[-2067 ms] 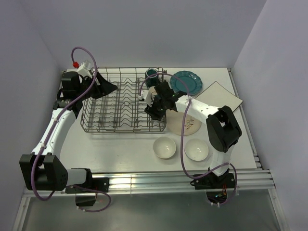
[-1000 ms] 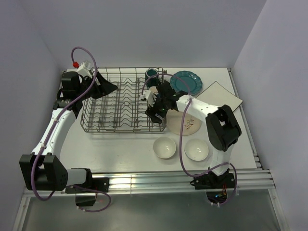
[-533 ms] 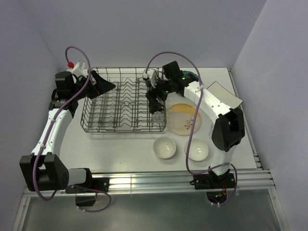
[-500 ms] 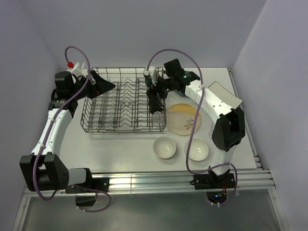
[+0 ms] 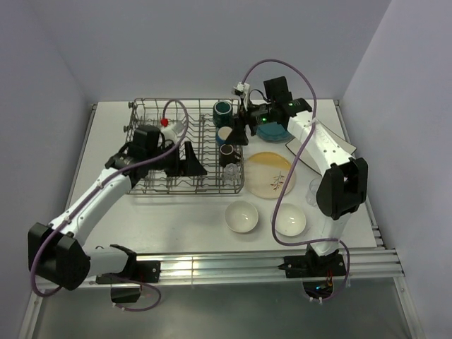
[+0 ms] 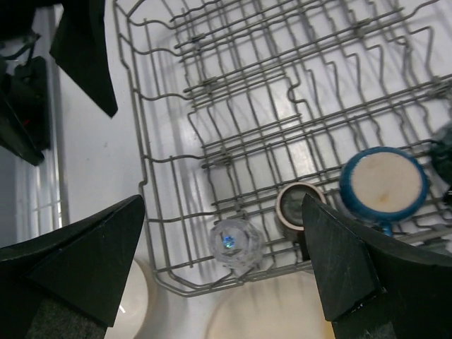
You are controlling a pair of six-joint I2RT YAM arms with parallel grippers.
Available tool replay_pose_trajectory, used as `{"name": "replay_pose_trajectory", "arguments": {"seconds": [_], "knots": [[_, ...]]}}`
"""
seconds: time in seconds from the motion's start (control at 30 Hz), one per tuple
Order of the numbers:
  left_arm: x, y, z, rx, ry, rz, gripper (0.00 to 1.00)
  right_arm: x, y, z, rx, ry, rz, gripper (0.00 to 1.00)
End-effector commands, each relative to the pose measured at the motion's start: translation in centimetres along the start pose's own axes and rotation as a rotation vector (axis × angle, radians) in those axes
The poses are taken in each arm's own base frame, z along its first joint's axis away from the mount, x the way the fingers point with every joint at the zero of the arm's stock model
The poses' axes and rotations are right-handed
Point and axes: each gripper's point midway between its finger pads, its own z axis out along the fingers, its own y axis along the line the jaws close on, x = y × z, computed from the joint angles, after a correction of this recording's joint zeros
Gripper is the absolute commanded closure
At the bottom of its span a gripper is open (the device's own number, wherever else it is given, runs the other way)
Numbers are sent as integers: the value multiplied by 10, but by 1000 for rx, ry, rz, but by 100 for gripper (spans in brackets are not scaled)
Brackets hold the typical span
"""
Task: Load the mixed dishes into the dish rack
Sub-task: Place the cup upside down on the dish rack, then grab a cup with the right arm
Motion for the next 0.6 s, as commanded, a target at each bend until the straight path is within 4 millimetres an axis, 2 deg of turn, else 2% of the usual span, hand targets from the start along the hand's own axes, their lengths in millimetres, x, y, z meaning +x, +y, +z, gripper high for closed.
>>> {"name": "replay_pose_trajectory", "arguments": {"seconds": [0.0,0.13,0.23,0.43,0.57], "knots": [[35,3,-11,-62,22,-65,14,-10,19,-12,-61,-45,-12,0],[55,-11,-14,-48,21,-99,15,5,17,-17,-50,-24,9,0],[62,-17,-14,-61,17,-109,16,14,10,-27,-7,-15,20,0],[77,-23,1,-99,49,-92,17,29,-5,-56,70,-7,33,0],[77,-25,6,-110,35,-83,16,38,-14,-75,137,14,21,0]]}}
